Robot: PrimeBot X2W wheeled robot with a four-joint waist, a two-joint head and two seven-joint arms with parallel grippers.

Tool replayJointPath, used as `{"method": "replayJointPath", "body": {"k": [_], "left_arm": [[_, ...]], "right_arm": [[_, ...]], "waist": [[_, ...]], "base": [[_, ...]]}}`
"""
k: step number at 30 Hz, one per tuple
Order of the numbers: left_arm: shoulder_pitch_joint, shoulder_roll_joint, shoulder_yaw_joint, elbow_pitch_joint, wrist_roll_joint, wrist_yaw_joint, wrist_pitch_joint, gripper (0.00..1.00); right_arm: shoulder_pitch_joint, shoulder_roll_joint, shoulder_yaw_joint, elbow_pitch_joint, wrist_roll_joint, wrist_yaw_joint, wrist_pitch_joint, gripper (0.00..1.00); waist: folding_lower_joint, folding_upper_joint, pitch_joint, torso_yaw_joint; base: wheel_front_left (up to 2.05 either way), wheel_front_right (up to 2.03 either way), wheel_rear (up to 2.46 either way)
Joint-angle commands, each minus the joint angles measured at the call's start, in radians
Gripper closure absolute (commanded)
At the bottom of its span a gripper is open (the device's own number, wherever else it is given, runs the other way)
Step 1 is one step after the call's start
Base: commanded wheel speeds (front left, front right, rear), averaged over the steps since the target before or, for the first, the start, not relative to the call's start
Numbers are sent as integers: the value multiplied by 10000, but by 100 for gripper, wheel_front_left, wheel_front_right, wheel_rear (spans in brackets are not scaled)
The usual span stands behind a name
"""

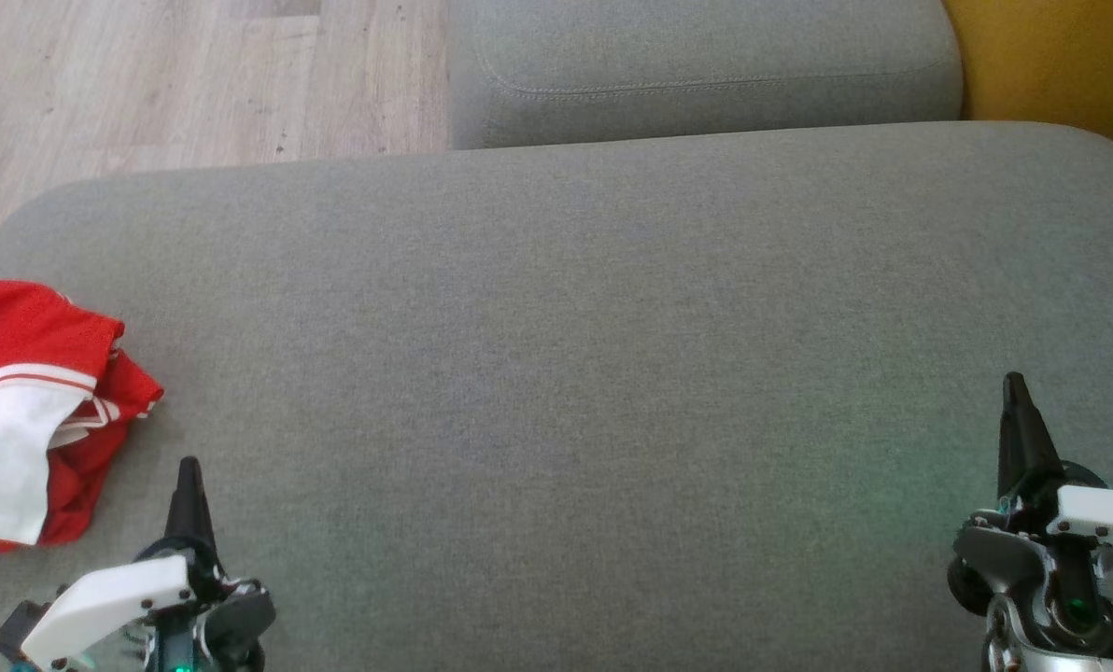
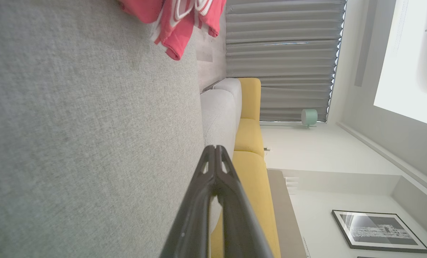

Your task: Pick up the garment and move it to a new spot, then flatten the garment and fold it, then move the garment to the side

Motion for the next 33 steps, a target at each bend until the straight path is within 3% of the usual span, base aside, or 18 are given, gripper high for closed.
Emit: {"method": "replayJointPath", "body": {"k": [1,33], "left_arm": [[-464,49,397,-375,-55,-65,69,100],[-464,49,397,-375,-55,-65,69,100]], "right_arm": [[-184,-51,204,-389,73,-6,57,100],[-184,-51,204,-389,73,-6,57,100]], "waist": [[0,0,0,0],[0,0,0,0]], "base": [[0,0,0],[0,0,0]]}}
